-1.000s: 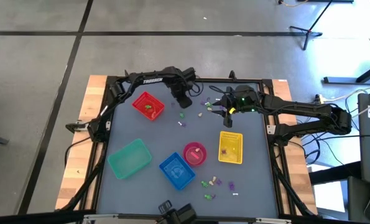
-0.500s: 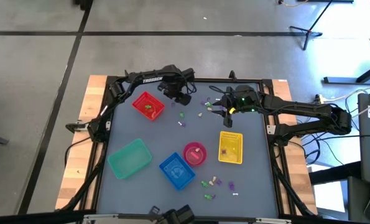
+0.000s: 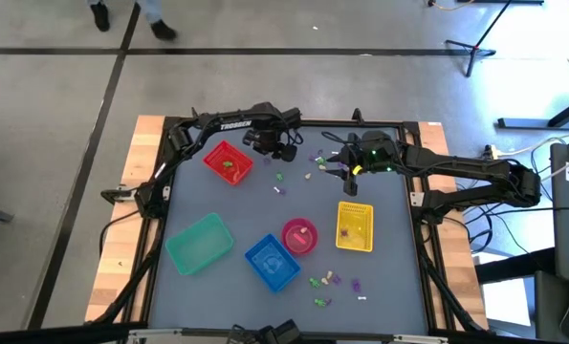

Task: Sort Halloween decoration
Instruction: Put the violet witch hat toy into the blue bin

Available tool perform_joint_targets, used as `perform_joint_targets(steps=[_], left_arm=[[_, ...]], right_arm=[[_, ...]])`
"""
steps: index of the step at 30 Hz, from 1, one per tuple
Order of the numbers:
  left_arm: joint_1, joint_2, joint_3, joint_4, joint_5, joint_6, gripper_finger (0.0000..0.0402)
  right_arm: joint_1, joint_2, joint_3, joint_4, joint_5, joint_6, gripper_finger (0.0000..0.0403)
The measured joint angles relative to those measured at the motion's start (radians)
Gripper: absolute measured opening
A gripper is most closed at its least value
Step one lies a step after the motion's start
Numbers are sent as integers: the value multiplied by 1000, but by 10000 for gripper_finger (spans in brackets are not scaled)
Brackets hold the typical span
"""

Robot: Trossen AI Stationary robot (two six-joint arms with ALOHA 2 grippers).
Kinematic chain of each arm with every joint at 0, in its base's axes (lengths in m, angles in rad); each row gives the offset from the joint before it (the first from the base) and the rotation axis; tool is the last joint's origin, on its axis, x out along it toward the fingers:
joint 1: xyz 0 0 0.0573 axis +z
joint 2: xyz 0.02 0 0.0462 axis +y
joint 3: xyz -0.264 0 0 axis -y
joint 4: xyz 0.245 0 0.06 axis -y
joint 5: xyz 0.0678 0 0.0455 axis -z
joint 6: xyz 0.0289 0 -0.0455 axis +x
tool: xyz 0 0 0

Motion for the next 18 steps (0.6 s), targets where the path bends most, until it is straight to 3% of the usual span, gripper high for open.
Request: perform_joint_targets(steps=[18], left_arm=[[0, -3, -79, 49, -11, 0, 149]], right_arm=[[0, 0, 0, -2, 0, 0, 159]])
